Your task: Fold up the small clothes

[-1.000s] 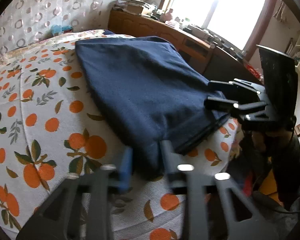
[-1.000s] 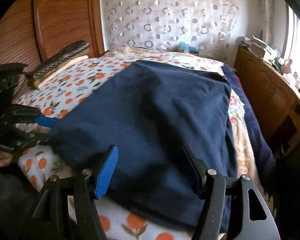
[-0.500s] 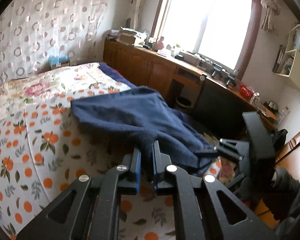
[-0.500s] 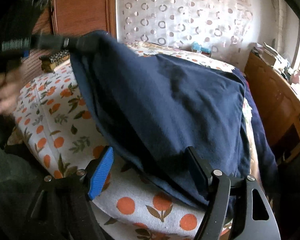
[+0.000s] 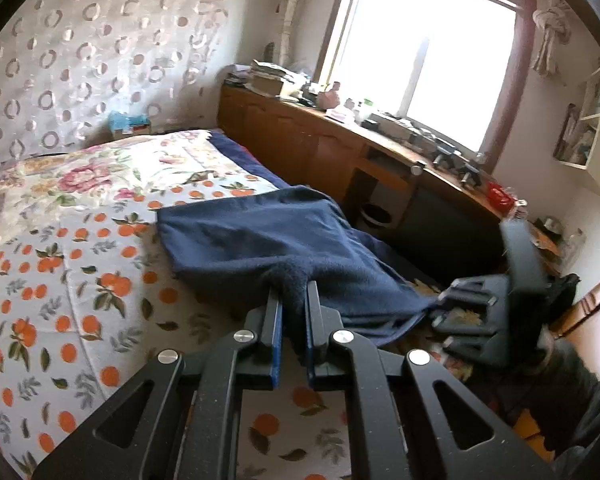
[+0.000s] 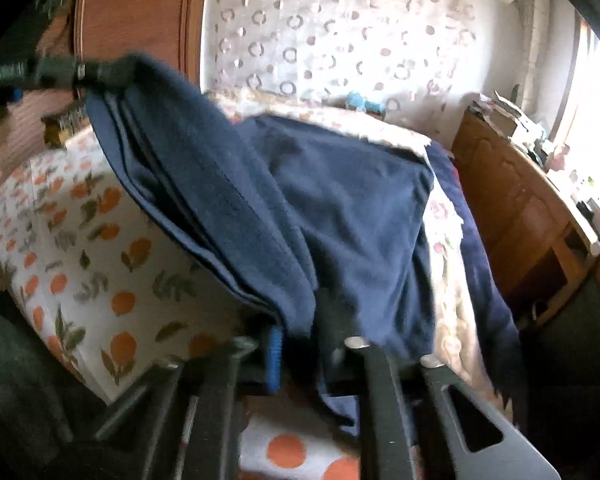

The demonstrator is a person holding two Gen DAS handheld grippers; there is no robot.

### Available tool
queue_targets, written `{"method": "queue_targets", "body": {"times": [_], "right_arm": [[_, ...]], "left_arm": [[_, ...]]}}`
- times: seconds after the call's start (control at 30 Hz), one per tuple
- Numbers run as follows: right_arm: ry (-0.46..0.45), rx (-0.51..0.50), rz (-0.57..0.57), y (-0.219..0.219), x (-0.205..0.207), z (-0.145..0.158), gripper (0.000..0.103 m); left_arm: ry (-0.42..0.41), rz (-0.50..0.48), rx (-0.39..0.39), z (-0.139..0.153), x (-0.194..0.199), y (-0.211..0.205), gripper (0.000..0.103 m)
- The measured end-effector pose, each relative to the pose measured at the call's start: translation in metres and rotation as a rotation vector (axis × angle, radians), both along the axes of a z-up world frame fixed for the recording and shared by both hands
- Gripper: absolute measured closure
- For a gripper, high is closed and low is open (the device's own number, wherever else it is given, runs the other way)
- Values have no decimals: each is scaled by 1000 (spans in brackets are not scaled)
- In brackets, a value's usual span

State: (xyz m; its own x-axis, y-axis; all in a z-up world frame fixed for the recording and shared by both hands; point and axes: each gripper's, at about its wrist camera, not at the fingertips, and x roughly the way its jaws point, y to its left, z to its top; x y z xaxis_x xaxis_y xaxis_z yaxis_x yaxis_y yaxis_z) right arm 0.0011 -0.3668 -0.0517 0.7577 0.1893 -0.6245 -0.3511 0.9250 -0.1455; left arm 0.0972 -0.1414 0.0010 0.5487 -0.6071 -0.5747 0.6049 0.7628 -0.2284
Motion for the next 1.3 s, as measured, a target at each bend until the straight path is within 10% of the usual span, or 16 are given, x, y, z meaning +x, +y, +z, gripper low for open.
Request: {"method": "queue_targets", "body": {"times": [0.33,0.83,1.07,1.3], "right_arm": [[-153,23,25,11,71,67,95],[-21,75,86,-4,194,45,95],[50,129,82,-13,217,40,93],[54,106,43,-13,236,55,69]], "left_arm": [[6,93,30,1,67,8,93],[121,114,102,-31,158,-1,90],[105,123,124,-31,167,10,41],[125,127,146,-41,174,14,39]]}}
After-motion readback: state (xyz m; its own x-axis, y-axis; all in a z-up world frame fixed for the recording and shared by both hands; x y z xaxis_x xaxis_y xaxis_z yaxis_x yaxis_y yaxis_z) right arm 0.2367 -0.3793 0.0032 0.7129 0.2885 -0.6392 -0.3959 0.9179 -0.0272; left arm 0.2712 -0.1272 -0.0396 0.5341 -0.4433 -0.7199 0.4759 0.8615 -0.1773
